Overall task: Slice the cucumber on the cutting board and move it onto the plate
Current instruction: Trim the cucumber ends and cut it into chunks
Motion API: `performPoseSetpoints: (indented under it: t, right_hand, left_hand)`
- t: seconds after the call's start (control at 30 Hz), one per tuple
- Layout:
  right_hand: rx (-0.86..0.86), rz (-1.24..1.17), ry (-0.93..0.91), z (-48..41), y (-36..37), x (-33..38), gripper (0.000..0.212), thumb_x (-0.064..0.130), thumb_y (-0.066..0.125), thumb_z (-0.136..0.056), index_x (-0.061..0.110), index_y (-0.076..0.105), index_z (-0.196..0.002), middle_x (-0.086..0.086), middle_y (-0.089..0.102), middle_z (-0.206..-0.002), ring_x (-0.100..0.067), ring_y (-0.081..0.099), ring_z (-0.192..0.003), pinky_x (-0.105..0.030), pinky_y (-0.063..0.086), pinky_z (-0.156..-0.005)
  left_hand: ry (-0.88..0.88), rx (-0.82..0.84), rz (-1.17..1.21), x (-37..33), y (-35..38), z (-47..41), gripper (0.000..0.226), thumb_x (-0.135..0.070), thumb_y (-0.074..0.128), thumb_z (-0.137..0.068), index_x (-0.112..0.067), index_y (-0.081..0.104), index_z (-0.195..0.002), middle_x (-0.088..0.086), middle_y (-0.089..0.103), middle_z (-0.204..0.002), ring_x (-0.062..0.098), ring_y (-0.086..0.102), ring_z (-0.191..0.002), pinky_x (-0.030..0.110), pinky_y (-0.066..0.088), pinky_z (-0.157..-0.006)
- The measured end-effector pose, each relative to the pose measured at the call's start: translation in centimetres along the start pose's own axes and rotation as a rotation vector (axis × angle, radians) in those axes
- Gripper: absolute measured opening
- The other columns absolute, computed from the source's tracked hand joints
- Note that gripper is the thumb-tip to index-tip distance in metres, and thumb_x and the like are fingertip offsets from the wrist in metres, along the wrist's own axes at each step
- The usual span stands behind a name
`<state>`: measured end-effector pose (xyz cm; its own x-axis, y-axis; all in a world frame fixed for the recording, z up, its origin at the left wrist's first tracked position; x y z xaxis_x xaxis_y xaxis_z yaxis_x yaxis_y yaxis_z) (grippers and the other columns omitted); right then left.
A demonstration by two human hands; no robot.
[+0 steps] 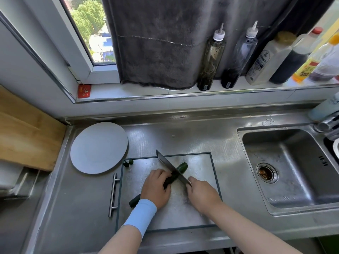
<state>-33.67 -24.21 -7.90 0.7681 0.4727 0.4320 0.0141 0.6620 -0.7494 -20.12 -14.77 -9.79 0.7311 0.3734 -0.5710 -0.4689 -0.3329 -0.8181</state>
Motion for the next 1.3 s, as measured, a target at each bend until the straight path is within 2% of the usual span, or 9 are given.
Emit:
performPoseSetpoints:
  t: [0.1, 0.23, 0.4, 0.53, 0.67, 0.83, 0.97, 1.17, 1.3]
  right_hand:
    - [0.001, -0.011, 0.008, 0.1, -0.7, -0.1, 0.025, 0.034, 0.035, -0.105, 0.021, 0.057, -0.102, 0.005, 0.058, -0.074, -0.018, 0.053, -0.065, -0.03, 0.033, -0.052]
    - [-0.014, -0.014, 0.015, 0.4, -1.9, -0.2, 0.028, 0.038, 0.037, -0.104, 0.024, 0.059, -0.093, 0.006, 0.06, -0.076, -0.021, 0.057, -0.073, -0.031, 0.035, -0.054]
    - [-0.057, -0.051, 0.004, 0.5, -3.8, 0.7, 0.029, 0.038, 0.038, -0.104, 0.028, 0.053, -0.082, 0.008, 0.058, -0.071, -0.013, 0.054, -0.065, -0.029, 0.035, -0.053]
    - [-0.081, -0.036, -0.042, 1.0, -4.3, 2.2, 0.027, 0.039, 0.036, -0.105, 0.026, 0.057, -0.092, 0.009, 0.058, -0.073, -0.016, 0.053, -0.068, -0.028, 0.034, -0.053]
    - [-0.069, -0.057, -0.092, 1.9, -3.0, 3.5, 0.024, 0.039, 0.035, -0.106, 0.03, 0.055, -0.097, 0.009, 0.057, -0.071, -0.009, 0.05, -0.062, -0.026, 0.03, -0.05]
    - [-0.046, -0.023, -0.109, 2.7, -1.1, 4.6, 0.025, 0.04, 0.033, -0.106, 0.032, 0.056, -0.101, 0.008, 0.061, -0.076, -0.014, 0.053, -0.066, -0.031, 0.039, -0.056]
    - [-0.042, -0.014, -0.102, 3.2, -0.2, 4.7, 0.028, 0.039, 0.032, -0.106, 0.029, 0.058, -0.106, 0.003, 0.066, -0.081, -0.019, 0.057, -0.071, -0.034, 0.043, -0.061]
    - [-0.05, -0.002, -0.077, 3.3, 0.4, 4.6, 0.026, 0.037, 0.033, -0.106, 0.026, 0.056, -0.104, 0.002, 0.065, -0.082, -0.021, 0.055, -0.071, -0.034, 0.036, -0.054]
    - [-0.031, -0.002, -0.052, 3.0, 0.6, 4.9, 0.024, 0.036, 0.032, -0.106, 0.026, 0.054, -0.103, 0.003, 0.06, -0.08, -0.019, 0.051, -0.069, -0.032, 0.032, -0.052]
  left_hand:
    - [-0.081, 0.027, 0.042, 1.7, -0.6, 1.2, 0.02, -0.023, 0.064, -0.083, -0.022, 0.055, -0.102, -0.011, 0.048, -0.099, 0.008, 0.042, -0.094, 0.02, 0.041, -0.081]
    - [-0.092, 0.037, 0.085, 1.3, -0.5, 1.0, 0.016, -0.019, 0.065, -0.085, -0.022, 0.055, -0.097, -0.011, 0.047, -0.097, 0.006, 0.041, -0.093, 0.014, 0.038, -0.083]
    - [-0.123, 0.03, 0.106, 0.7, 0.3, 0.2, 0.017, -0.017, 0.068, -0.084, -0.019, 0.059, -0.099, -0.01, 0.048, -0.099, 0.007, 0.04, -0.094, 0.007, 0.032, -0.083]
    - [-0.117, 0.004, 0.031, 0.8, -0.5, 0.5, 0.017, -0.024, 0.064, -0.083, -0.022, 0.058, -0.099, -0.011, 0.05, -0.099, 0.008, 0.042, -0.092, 0.016, 0.037, -0.084]
    - [-0.147, -0.037, 0.008, 1.7, -1.5, 1.4, 0.015, -0.019, 0.057, -0.084, -0.024, 0.051, -0.097, -0.012, 0.045, -0.095, 0.009, 0.04, -0.088, 0.023, 0.039, -0.079]
    - [-0.133, 0.013, 0.017, 2.2, -0.4, 2.0, 0.009, -0.018, 0.054, -0.091, -0.021, 0.047, -0.087, -0.008, 0.042, -0.091, 0.009, 0.04, -0.085, 0.028, 0.046, -0.077]
    - [-0.13, -0.006, 0.049, 2.7, -0.1, 2.1, 0.008, -0.018, 0.055, -0.092, -0.018, 0.05, -0.085, -0.007, 0.042, -0.092, 0.01, 0.042, -0.086, 0.026, 0.046, -0.075]
    - [-0.138, 0.01, 0.069, 3.1, 0.1, 1.8, 0.012, -0.018, 0.055, -0.092, -0.022, 0.047, -0.084, -0.009, 0.042, -0.092, 0.009, 0.041, -0.087, 0.022, 0.042, -0.076]
    - [-0.145, 0.014, 0.074, 3.3, 0.2, 1.7, 0.008, -0.018, 0.054, -0.093, -0.017, 0.051, -0.086, -0.009, 0.043, -0.093, 0.009, 0.041, -0.089, 0.02, 0.041, -0.078]
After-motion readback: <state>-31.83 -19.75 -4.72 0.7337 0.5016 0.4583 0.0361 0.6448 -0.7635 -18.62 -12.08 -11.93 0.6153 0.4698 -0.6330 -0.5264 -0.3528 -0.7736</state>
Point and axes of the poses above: each hand's wrist, its own z-axis away from the middle knuckle, its own y-axis out of the palm, x = y × z, the point moved 9 cm from there along -z, towards the middle knuckle
